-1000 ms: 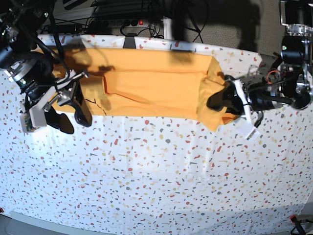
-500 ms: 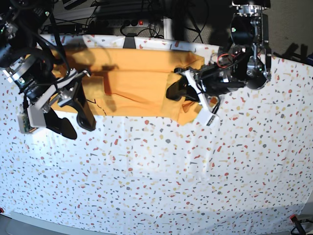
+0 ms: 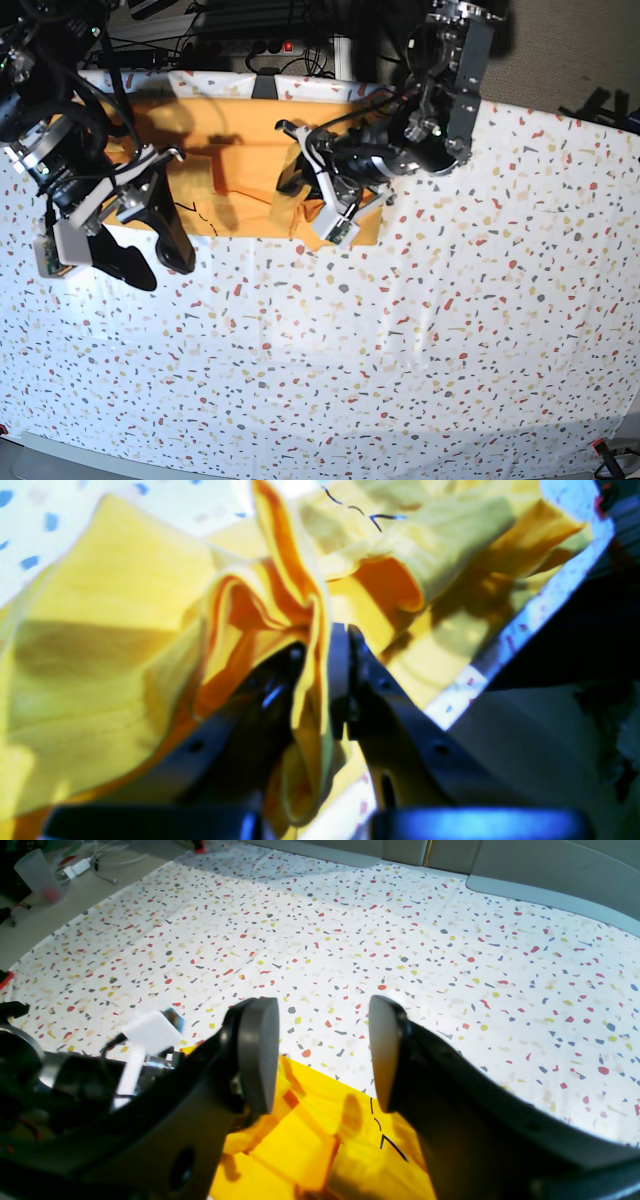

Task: Fold the T-shirt properly
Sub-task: 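Fold the strip end with the left gripper toward the right gripper, then release the folded end and lift the left gripper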

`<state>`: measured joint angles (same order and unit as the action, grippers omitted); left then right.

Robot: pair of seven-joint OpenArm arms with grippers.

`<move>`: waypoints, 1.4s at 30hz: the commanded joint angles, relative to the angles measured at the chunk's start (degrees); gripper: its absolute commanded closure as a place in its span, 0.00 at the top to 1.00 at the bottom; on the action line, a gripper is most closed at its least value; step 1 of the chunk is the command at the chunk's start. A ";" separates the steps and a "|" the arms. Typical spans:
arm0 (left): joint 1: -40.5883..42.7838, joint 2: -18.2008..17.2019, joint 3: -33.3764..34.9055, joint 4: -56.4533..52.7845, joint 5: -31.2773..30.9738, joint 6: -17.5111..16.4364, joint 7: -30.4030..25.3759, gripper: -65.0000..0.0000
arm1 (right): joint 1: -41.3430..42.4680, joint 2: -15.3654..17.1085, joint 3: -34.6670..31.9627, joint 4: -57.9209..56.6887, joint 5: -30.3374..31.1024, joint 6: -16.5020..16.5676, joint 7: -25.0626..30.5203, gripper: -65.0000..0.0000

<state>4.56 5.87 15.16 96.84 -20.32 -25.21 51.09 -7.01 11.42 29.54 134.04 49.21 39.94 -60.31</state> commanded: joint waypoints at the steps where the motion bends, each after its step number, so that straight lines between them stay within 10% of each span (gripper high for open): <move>1: -0.79 0.48 0.72 0.35 -0.46 0.22 -1.92 0.00 | 0.50 0.48 0.13 0.96 0.96 0.06 1.49 0.45; 12: -0.90 0.94 5.05 -0.11 -2.71 0.35 -1.88 0.00 | 0.52 0.48 0.13 0.96 0.96 0.06 1.51 0.45; 18: -0.92 0.94 8.24 -0.11 -2.67 0.35 -5.07 0.50 | 0.50 0.48 0.13 0.96 0.96 0.06 1.51 0.45; 31: -8.55 0.94 10.08 7.63 -11.52 0.37 2.40 0.50 | 0.50 0.48 0.13 0.96 0.92 0.06 1.53 0.45; 38: -9.25 -0.76 10.08 19.08 9.42 0.76 4.55 0.50 | 0.48 0.48 0.13 0.96 0.74 0.06 1.49 0.45; 42: -6.88 -5.99 10.08 18.97 20.09 10.54 4.74 0.50 | 0.48 0.48 0.13 0.96 0.76 0.06 1.40 0.45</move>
<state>-1.43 -0.80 25.23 114.85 0.47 -13.89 57.30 -7.01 11.42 29.54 134.04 49.19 39.94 -60.31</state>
